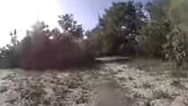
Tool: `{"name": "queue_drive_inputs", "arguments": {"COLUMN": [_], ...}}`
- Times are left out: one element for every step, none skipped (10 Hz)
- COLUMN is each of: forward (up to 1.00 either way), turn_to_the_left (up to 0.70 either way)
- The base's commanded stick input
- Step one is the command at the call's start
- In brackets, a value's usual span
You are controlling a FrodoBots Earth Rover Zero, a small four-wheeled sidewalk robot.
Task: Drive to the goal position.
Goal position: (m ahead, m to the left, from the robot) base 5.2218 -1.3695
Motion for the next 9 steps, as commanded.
{"name": "queue_drive_inputs", "arguments": {"forward": [0.85, 0.85, 0.85, 0.85, 0.85, 0.85, 0.85, 0.85, 0.85], "turn_to_the_left": [0.0, 0.0, 0.0, -0.22, -0.34, -0.33, -0.06, 0.0, 0.0]}}
